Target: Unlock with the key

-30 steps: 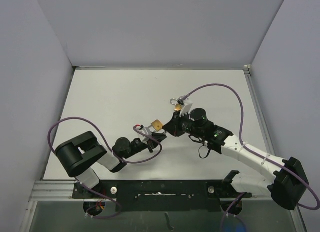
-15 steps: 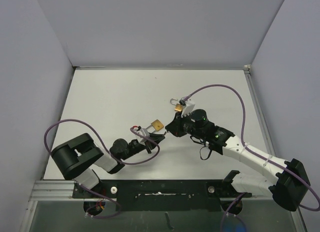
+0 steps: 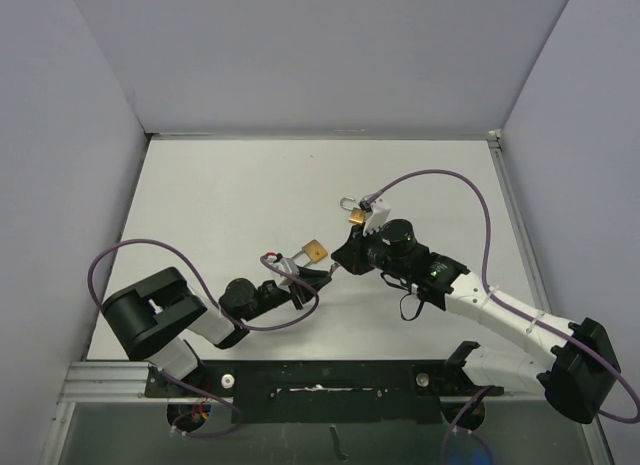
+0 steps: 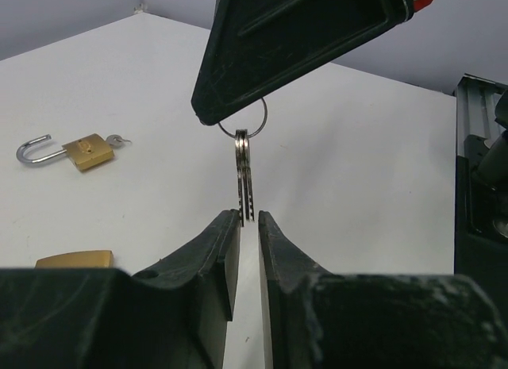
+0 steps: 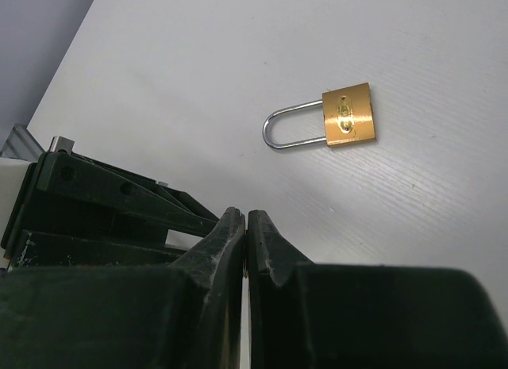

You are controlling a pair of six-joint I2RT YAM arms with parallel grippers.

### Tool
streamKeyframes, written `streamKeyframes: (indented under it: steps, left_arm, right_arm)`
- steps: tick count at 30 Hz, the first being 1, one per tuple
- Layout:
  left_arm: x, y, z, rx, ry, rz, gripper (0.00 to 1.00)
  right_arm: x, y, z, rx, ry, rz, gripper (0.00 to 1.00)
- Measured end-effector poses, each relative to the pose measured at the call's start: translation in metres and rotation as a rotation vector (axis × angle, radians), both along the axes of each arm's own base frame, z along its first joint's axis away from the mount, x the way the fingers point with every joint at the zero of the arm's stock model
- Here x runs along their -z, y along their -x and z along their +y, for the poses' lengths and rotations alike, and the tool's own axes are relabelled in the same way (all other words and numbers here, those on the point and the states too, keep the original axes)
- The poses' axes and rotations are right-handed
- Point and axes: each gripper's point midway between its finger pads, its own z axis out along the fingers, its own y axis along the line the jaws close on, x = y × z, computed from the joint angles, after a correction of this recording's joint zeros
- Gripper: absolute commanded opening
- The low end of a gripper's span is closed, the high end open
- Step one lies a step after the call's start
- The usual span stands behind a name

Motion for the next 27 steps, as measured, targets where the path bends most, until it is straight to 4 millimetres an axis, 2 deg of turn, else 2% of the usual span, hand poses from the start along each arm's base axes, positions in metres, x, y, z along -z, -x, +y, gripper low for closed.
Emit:
streamKeyframes:
  steps: [3, 4, 5, 10, 14, 17, 22, 27]
  left_arm:
    - [0.000, 0.002, -0.001, 0.009, 0.001, 0.003, 0.14]
    - [0.000, 0.002, -0.001, 0.014, 0.001, 0.003, 0.10]
    - [0.000, 0.003, -0.001, 0.017, 0.001, 0.004, 0.00]
    - [0.000, 0.005, -0.002, 0.028, 0.001, 0.005, 0.00]
    - [0.000, 0.004, -0.002, 0.025, 0.002, 0.008, 0.33]
    - [0.002, 0.003, -0.002, 0.020, 0.000, 0.012, 0.43]
    - [0.002, 0.001, -0.004, 0.018, -0.003, 0.005, 0.47]
    - [-0.006, -0.006, -0.011, 0.017, 0.011, -0.016, 0.44]
  right_arm:
    - [0.000, 0.000, 0.000, 0.000, 0.000, 0.000, 0.00]
    - [0.000, 0.000, 0.000, 0.000, 0.000, 0.000, 0.00]
    - [0.000, 0.000, 0.000, 0.000, 0.000, 0.000, 0.00]
    - [0.000, 0.000, 0.000, 0.000, 0.000, 0.001, 0.00]
    - [0.000, 0.000, 0.000, -0.001, 0.000, 0.001, 0.00]
    - [0.002, 0.002, 0.001, -0.009, -0.001, 0.005, 0.00]
    - [0.003, 0.007, 0.004, -0.035, -0.001, 0.014, 0.00]
    - [0.007, 0.013, 0.010, -0.067, 0.003, 0.026, 0.00]
